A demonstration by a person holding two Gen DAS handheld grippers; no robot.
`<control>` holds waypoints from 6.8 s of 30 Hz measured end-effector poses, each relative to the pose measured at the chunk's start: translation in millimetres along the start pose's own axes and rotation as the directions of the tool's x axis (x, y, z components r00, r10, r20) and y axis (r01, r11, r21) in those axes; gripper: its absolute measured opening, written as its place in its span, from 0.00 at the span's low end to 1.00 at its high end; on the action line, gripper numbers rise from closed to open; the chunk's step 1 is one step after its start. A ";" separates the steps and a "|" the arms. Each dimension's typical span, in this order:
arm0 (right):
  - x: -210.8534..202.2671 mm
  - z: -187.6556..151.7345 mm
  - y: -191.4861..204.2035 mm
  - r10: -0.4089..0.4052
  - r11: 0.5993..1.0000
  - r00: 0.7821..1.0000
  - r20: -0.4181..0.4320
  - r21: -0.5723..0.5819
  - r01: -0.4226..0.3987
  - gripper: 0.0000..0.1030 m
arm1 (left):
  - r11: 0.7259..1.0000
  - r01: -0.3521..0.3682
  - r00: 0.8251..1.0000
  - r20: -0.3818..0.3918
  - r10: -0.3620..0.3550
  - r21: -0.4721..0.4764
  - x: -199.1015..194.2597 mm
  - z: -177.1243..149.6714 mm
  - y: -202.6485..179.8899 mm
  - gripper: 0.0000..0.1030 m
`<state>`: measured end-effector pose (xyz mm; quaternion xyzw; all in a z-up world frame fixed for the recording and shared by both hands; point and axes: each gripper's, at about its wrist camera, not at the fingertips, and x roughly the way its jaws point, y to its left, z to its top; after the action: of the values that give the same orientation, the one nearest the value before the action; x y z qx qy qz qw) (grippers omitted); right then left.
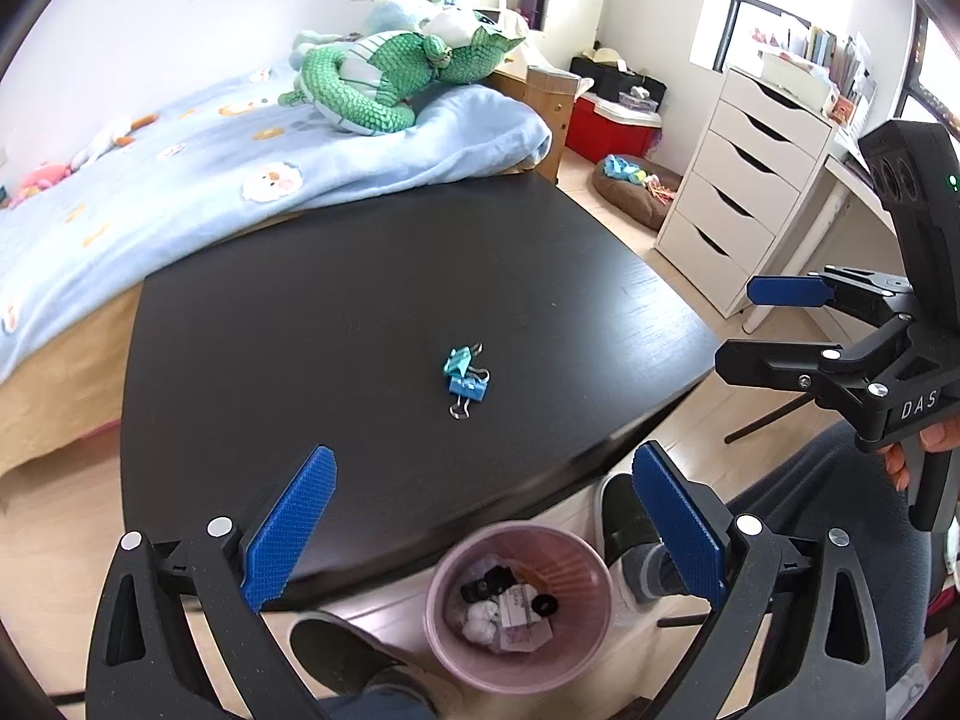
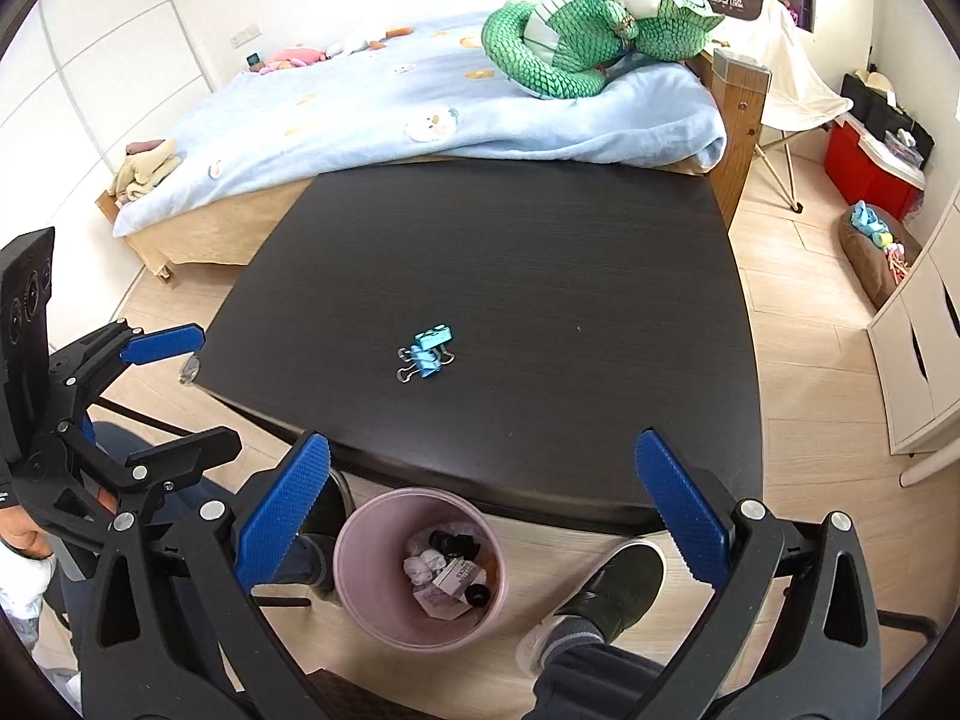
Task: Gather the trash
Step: 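Move both tools back toward the blue binder clips on the table, then grasp one blue binder clip with the left tool, then grasp the second blue binder clip with the right tool, then carry both binder clips over the pink wastebasket with both tools, then open the left tool to drop its binder clip into the wastebasket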
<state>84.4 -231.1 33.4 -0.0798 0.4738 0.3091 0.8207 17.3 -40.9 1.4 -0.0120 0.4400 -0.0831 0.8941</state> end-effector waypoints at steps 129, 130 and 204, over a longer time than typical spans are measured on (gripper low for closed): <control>131.0 54.6 49.1 0.099 0.921 0.979 -0.180 -0.355 -0.159 0.11 | 0.999 0.025 0.986 -0.163 -0.031 -0.039 69.1 16.1 68.2 0.13; 123.7 52.4 49.6 0.099 0.924 0.980 -0.172 -0.351 -0.155 0.11 | 0.999 0.027 0.987 -0.158 -0.033 -0.038 65.0 15.4 66.0 0.13; -29.7 -61.8 51.8 0.078 0.989 0.997 -0.021 -0.123 -0.080 0.97 | 0.996 0.091 0.995 -0.042 -0.090 0.019 -47.1 -49.4 -7.5 0.13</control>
<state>-1.5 -228.9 33.1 -0.1141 0.4631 0.3693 0.7976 -50.8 -38.3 8.8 -0.0210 0.4566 -0.1284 0.8801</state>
